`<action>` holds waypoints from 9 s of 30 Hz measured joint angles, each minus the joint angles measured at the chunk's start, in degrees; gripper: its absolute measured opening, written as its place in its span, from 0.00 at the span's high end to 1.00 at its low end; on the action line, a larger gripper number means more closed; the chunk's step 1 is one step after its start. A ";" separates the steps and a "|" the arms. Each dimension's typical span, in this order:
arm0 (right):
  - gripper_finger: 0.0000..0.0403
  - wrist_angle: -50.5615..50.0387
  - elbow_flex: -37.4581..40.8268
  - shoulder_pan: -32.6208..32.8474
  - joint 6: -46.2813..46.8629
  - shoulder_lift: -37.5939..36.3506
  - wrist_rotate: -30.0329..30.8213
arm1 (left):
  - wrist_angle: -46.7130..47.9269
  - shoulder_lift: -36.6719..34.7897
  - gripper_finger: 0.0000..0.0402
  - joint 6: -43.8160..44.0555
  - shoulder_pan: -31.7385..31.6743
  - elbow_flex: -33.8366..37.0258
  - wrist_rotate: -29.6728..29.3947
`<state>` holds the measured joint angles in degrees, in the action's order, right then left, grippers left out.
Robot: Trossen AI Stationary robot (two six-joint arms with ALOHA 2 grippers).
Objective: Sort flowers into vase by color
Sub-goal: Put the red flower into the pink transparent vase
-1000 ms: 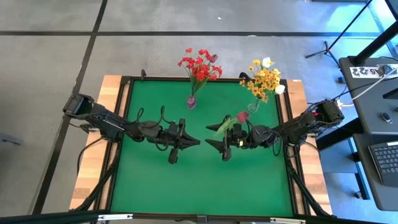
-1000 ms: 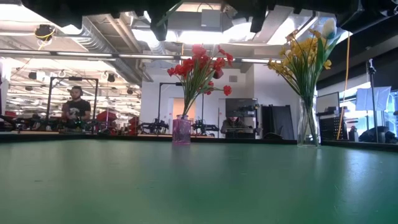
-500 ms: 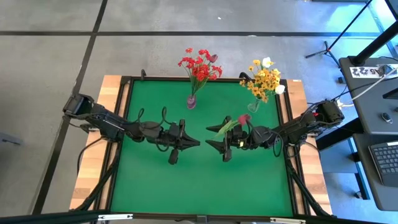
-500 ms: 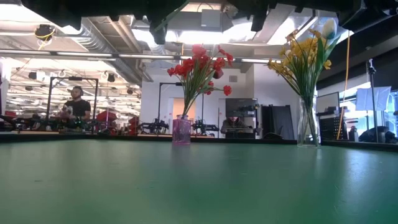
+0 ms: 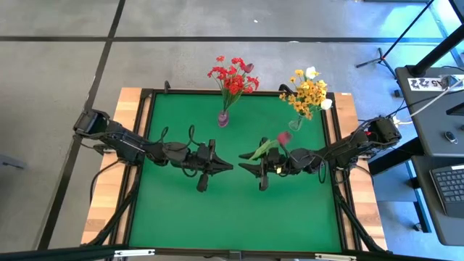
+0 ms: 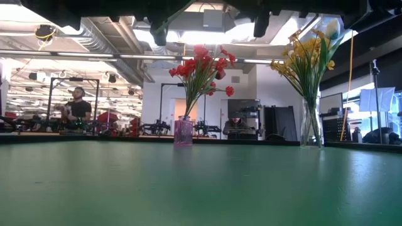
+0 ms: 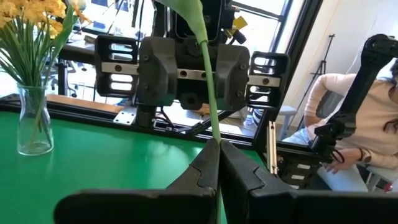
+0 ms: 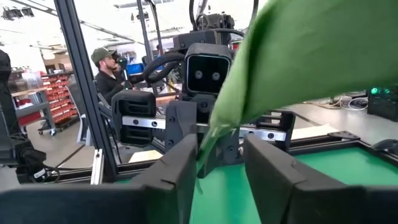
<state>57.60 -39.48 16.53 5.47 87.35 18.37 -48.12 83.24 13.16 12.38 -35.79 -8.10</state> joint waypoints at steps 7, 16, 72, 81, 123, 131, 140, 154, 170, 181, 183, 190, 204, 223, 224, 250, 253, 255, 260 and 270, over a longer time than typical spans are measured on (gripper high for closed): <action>0.79 -0.51 0.02 0.00 0.10 0.00 -0.04 | 1.96 -0.04 1.00 0.23 0.13 0.00 -0.11; 0.97 -0.89 0.04 0.02 -0.56 -0.02 -1.43 | 3.73 -0.04 0.98 1.73 -0.02 0.00 -0.22; 0.99 -7.17 0.04 -0.05 3.29 -0.09 2.98 | 39.89 2.69 0.94 -0.26 -3.12 -21.18 -3.38; 0.99 -7.72 0.04 -0.06 3.25 0.01 2.90 | 41.85 2.69 1.00 -1.33 -3.16 -21.20 -3.99; 0.99 -12.22 -0.02 -0.06 9.85 -0.13 3.43 | 38.68 6.08 0.87 -3.08 -3.51 -21.14 -4.21; 0.99 -12.17 -0.02 -0.06 10.71 -0.13 3.14 | 38.80 6.08 0.99 -3.25 -3.67 -21.14 -4.42; 0.99 -11.60 0.02 -0.09 10.79 0.00 4.41 | 40.23 5.99 1.00 -2.84 -5.17 -21.21 -4.16; 0.57 -11.22 0.04 0.04 12.41 -0.15 -1.69 | 41.09 5.97 1.00 -3.08 -5.69 -21.24 -1.75; 0.35 -23.32 0.01 0.15 13.95 -9.69 -4.25 | 43.78 1.74 1.00 -2.35 -6.91 -21.22 -5.71; 0.35 -30.42 0.04 0.05 15.90 -10.40 -0.96 | 47.72 1.66 1.00 -1.51 -6.84 -21.22 -5.09; 0.35 -34.95 0.04 0.05 16.18 -10.78 -0.55 | 49.69 1.37 1.00 -1.53 -6.84 -21.21 -6.54; 0.35 -54.78 0.04 0.02 16.60 -9.72 -1.44 | 55.26 -1.03 1.00 -1.24 -6.15 -21.16 -6.39; 0.35 -52.44 0.02 -0.02 18.15 6.27 -4.09 | 43.66 -0.57 1.00 -6.03 -4.63 -17.39 3.76; 0.52 -50.08 -0.09 -0.06 18.70 11.10 -3.54 | 21.52 -4.02 1.00 -2.76 -7.45 -4.95 12.87; 0.56 -50.12 -0.09 -0.06 18.72 11.10 -3.54 | 21.53 -4.02 1.00 -2.64 -7.45 -4.88 12.77; 0.99 -47.50 0.15 -0.02 21.42 1.73 2.98 | 37.81 -22.10 0.92 -6.22 -2.23 -9.29 1.80; 0.99 -45.27 0.15 -0.02 21.15 -1.55 4.45 | 41.76 -23.96 0.86 -6.29 -1.55 -9.35 -1.55; 0.99 -44.58 0.13 -0.02 21.03 -3.44 5.73 | 42.97 -24.54 0.82 -6.29 -1.15 -9.35 -3.12; 1.00 -42.04 0.13 -0.02 19.39 -6.78 7.31 | 44.84 -26.23 0.72 -7.09 0.13 -9.35 -7.62; 1.00 -31.70 0.09 -0.02 15.01 -8.61 6.91 | 46.64 -28.70 0.66 -6.12 0.52 -9.33 -10.47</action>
<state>25.91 -39.39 16.51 20.47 78.74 25.28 -1.48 54.54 7.05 12.91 -45.12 -18.57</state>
